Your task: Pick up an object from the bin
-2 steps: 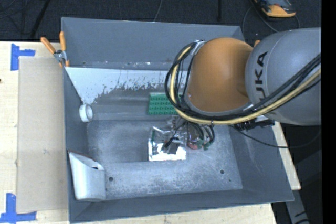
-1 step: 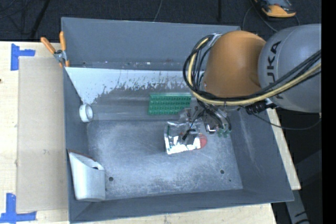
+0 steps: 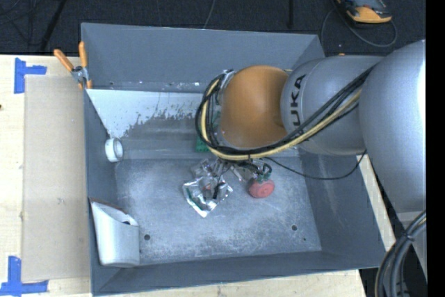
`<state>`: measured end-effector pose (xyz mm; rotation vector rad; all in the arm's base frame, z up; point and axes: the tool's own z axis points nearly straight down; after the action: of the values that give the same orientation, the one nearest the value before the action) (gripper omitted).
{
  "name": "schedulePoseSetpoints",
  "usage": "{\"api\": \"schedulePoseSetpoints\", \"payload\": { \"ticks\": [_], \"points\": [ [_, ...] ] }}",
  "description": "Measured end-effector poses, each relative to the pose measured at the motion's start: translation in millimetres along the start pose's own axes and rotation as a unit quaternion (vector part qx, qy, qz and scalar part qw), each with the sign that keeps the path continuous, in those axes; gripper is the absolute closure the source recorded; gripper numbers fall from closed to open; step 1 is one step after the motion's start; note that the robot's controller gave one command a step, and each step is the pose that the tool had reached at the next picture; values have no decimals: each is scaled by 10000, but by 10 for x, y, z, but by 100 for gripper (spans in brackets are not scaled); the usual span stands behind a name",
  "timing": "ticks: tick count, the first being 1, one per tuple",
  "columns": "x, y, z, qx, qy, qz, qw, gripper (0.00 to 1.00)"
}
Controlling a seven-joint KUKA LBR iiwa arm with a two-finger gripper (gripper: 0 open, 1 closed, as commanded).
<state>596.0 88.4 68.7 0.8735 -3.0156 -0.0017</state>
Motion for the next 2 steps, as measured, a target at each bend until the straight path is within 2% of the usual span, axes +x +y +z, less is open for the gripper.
{"api": "schedulePoseSetpoints", "payload": {
  "ticks": [1,2],
  "points": [
    [250,359,-1311,17,-43,148,9999,100],
    [-282,451,10,1,-5,-1220,9925,100]
  ]
}}
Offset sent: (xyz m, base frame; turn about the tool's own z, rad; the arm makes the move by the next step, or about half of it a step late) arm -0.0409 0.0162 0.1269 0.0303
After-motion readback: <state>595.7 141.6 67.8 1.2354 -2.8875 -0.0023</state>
